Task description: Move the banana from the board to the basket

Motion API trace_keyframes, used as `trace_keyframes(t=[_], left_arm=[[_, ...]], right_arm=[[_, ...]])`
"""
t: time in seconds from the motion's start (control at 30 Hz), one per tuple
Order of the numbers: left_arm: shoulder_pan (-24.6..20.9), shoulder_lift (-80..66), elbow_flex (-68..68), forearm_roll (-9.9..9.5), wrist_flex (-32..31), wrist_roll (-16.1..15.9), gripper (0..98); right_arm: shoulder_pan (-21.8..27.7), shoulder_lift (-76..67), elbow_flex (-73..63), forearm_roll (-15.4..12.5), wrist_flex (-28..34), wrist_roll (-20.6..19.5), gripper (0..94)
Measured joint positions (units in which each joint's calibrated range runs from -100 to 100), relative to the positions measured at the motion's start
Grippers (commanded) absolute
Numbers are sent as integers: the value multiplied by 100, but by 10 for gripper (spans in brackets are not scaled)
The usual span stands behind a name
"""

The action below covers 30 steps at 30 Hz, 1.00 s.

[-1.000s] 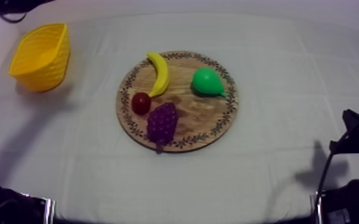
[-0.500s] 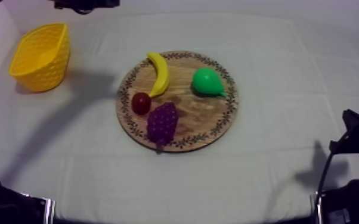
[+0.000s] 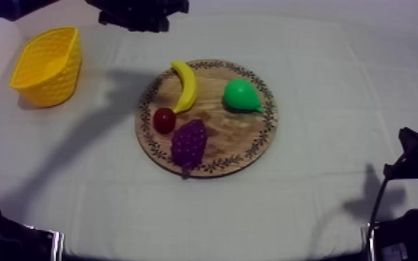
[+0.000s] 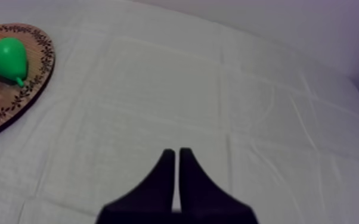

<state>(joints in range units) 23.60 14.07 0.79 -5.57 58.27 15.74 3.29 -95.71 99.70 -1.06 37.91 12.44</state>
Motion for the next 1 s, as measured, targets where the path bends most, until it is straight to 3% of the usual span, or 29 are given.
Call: trace_keyframes(t=[0.1, 0.23, 0.6, 1.0], left_arm=[[27, 243, -185, 5, 225, 4, 689], [36, 482, -320, 39, 354, 21, 783], [56, 1056, -612, 83, 515, 71, 818], [75, 2336, -1316, 317, 719, -17, 802]], right_arm=[[0, 0, 0, 0, 0, 0, 6], [0, 0, 0, 0, 0, 0, 6], [0, 0, 0, 0, 0, 0, 6], [0, 0, 0, 0, 0, 0, 6]])
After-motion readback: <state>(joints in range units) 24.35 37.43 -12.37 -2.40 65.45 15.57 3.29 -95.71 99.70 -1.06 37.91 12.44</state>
